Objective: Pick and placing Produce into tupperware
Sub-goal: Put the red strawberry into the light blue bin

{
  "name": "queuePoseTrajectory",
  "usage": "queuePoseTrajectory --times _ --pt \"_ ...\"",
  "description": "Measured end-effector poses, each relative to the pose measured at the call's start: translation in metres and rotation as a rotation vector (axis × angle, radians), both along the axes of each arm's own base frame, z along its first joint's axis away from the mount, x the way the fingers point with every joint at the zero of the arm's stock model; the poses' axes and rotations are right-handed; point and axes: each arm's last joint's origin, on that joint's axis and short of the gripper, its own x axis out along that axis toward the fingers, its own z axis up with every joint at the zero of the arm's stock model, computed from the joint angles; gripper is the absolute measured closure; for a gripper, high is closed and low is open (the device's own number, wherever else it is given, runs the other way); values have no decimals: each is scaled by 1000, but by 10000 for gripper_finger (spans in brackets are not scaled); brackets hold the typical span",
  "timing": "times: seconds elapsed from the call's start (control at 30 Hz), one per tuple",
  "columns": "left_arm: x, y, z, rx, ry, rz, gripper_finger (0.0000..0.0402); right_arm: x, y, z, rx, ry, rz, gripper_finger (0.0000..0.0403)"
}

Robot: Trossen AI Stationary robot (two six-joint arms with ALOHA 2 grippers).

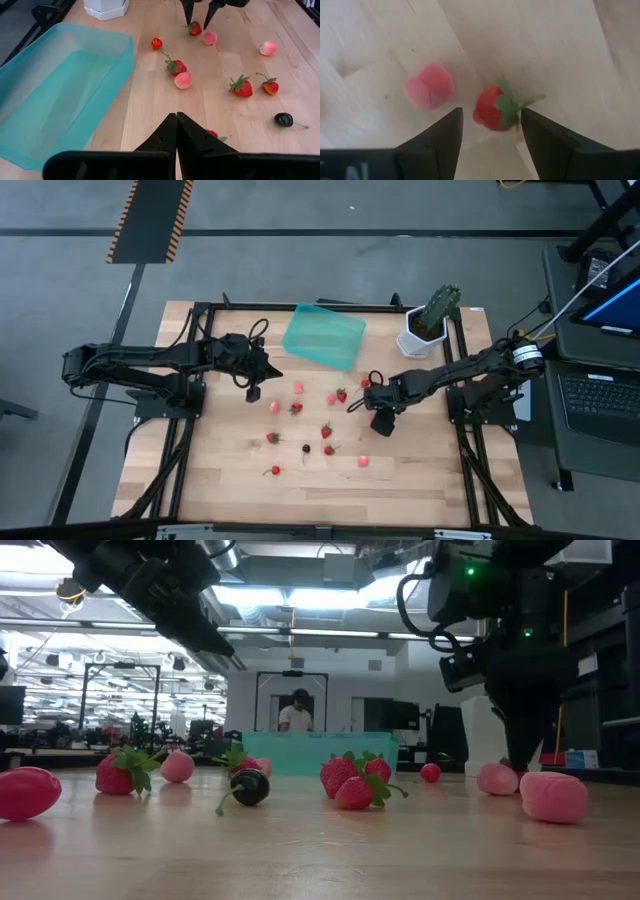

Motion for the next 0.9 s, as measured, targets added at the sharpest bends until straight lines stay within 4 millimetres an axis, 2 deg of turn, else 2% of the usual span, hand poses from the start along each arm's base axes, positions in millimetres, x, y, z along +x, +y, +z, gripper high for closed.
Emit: queuePoseTrajectory --times 0.9 --pt "0 0 0 -1 -2 1 402 0 1 -2 -24 -16 7 200"
